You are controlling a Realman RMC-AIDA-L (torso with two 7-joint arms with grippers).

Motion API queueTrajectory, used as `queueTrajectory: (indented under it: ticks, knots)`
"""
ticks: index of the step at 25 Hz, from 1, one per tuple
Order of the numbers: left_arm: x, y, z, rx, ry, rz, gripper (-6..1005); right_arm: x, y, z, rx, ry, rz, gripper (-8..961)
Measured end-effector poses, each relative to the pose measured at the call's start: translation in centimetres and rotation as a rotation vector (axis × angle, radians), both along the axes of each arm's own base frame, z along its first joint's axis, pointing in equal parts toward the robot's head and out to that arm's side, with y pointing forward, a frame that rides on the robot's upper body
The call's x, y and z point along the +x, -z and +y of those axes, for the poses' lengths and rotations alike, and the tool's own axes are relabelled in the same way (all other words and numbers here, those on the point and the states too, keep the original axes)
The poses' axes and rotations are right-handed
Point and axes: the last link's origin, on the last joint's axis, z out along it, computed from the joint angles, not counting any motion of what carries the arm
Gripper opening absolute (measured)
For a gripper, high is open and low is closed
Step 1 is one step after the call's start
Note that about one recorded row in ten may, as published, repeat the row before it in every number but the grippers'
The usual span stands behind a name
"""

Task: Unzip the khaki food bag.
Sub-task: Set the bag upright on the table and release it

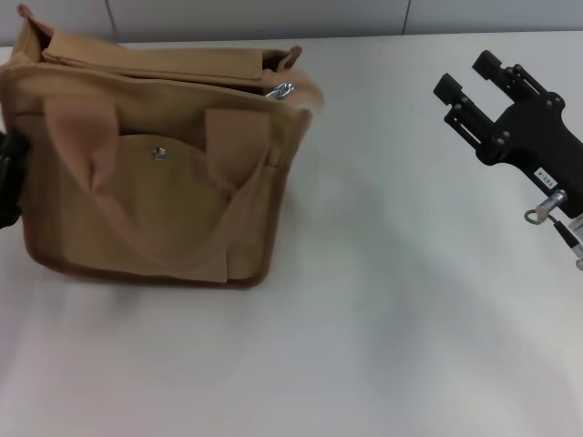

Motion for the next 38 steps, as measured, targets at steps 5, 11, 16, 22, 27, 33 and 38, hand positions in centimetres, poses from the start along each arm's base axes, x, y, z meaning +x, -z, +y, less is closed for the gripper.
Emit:
queueTrajectory:
  ticks: [5, 11, 16, 22, 27, 33, 38]
  knots:
    - [-1.3, -0.3, -0.6, -0.001, -0.060, 0.021, 217, 0.2, -0.2, -0.2, 0.005, 0.003, 0.005, 611]
    - [-0.5, 2.1, 0.6, -0.117, -0.054, 0.050, 226, 0.3, -0.7, -0.8, 0.026, -0.011, 0.028, 654]
    - [1.2, 4.2, 2.4, -0.208, -0.024, 0.053, 125, 0.5, -0.9, -1.0, 0.032, -0.010, 0.027, 674]
    - [3.8, 5.8, 3.9, -0.298, 0.065, 0.046, 53, 0.7, -0.9, -1.1, 0.033, -0.004, 0.027, 686]
    - [5.4, 6.6, 4.8, -0.372, 0.122, 0.024, 69, 0.7, -0.9, -1.1, 0.035, -0.006, 0.029, 696]
    - [6.0, 4.2, 4.2, -0.370, 0.261, -0.002, 125, 1.1, -3.0, -1.8, -0.012, -0.021, 0.143, 709]
    - [4.5, -0.9, 2.0, -0.336, 0.371, 0.031, 171, 0.1, -4.7, -4.6, -0.084, -0.239, 0.116, 719]
